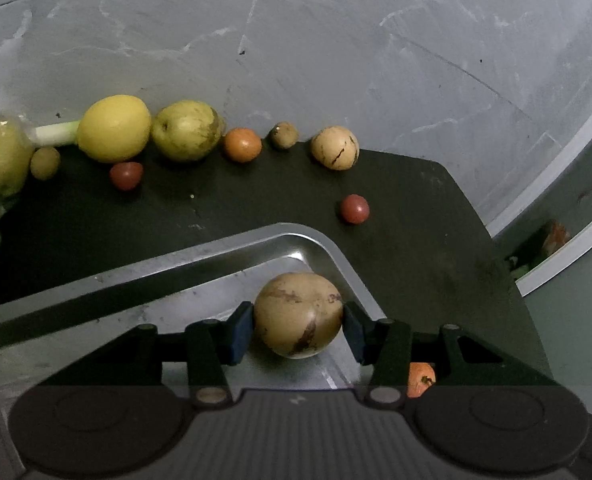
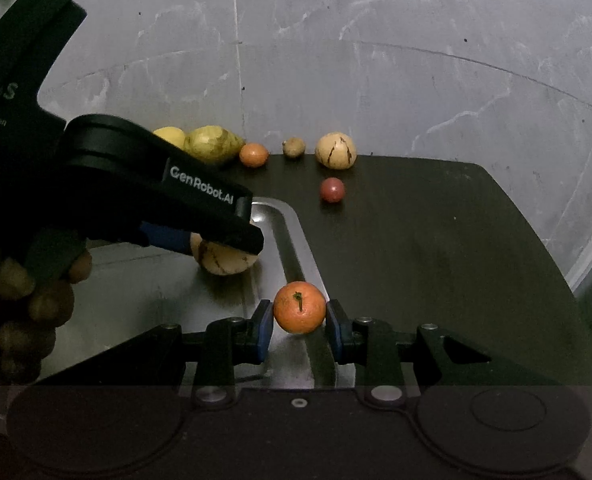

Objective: Organize fruits
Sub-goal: 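Carry both fruits onto the silver tray and open both tools to release them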

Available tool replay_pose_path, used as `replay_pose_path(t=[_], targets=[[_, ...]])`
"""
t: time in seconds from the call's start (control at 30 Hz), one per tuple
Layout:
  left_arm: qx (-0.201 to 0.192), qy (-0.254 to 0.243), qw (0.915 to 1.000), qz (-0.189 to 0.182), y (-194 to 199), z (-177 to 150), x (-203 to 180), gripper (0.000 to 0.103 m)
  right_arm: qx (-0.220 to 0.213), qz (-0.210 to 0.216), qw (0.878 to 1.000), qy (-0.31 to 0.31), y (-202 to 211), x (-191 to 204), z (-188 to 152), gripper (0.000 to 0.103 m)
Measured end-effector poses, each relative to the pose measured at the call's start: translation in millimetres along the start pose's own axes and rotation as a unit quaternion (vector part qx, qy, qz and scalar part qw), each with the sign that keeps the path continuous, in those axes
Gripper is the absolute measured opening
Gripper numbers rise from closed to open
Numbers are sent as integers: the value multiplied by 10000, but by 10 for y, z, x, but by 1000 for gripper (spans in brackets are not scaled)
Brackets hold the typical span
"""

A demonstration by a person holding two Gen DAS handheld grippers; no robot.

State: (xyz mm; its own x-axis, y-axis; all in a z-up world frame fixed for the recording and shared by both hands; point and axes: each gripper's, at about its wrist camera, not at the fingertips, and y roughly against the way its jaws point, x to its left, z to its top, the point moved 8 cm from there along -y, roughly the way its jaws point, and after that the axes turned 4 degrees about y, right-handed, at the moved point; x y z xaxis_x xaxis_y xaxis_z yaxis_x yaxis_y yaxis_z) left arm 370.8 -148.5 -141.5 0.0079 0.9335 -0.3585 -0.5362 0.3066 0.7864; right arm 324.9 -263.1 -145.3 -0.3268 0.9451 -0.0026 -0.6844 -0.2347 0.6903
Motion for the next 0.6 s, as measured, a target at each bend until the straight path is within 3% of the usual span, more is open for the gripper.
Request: replay_pose_path(t=[0.6], targets=[[-7, -15, 10000, 34, -25, -31, 6, 53, 30, 3, 9996, 291, 1, 117, -50, 31]])
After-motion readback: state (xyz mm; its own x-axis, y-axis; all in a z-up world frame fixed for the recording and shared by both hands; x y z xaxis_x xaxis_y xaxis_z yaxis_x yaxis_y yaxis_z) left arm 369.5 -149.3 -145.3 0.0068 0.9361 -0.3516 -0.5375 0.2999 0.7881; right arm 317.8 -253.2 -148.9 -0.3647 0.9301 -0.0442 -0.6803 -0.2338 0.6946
